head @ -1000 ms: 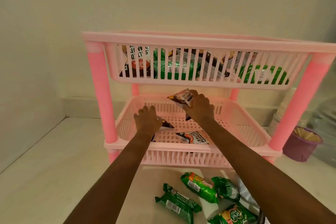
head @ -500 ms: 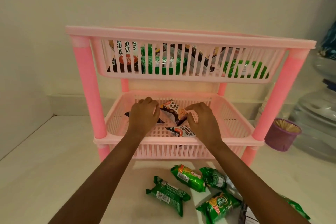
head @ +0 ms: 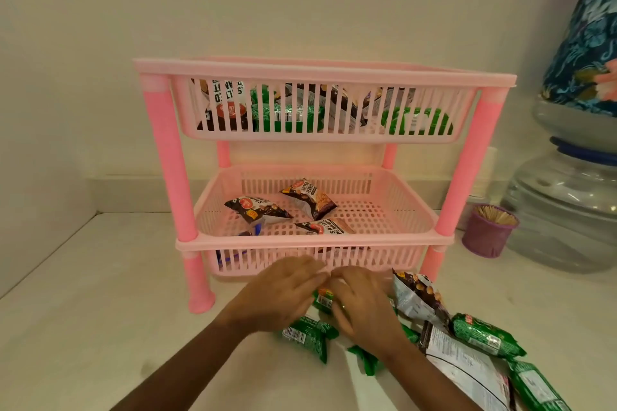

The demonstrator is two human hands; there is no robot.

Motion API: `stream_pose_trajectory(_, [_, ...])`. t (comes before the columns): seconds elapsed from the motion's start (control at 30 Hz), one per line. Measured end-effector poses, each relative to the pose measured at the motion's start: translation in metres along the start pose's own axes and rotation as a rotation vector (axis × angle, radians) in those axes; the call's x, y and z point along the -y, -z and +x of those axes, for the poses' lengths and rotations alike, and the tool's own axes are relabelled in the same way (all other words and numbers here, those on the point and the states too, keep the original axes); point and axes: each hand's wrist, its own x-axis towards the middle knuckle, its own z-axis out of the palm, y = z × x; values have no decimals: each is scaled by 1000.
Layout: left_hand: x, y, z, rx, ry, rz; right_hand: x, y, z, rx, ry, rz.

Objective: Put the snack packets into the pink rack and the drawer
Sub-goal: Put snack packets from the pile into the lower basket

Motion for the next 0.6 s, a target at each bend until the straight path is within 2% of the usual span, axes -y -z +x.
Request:
stream_pose_trajectory(0.07, [-4,-5,-13,65,-65,-27,0,-3,-1,136,-64,-89])
stream_pose_trajectory(0.23, [-7,-13,-27,303,-16,-241,-3,-15,-1,441,-274,-181])
stream_pose_trajectory(0.37, [-14,-19,-28,355,11,-164,-6,-25,3,675,-322,-328])
stream_pose_trajectory(0.43, [-16,-22,-25,352,35,-175,-5,-25,5,698,-314,-342])
stream_pose_trajectory(0.5, [-16,-19,-24,282,-24,-166,-7,-25,2,659,-295,-336])
stream_pose_trajectory(0.6, [-12,-5,-21,161,-126,-114,-2,-10,2,467,-262,-236])
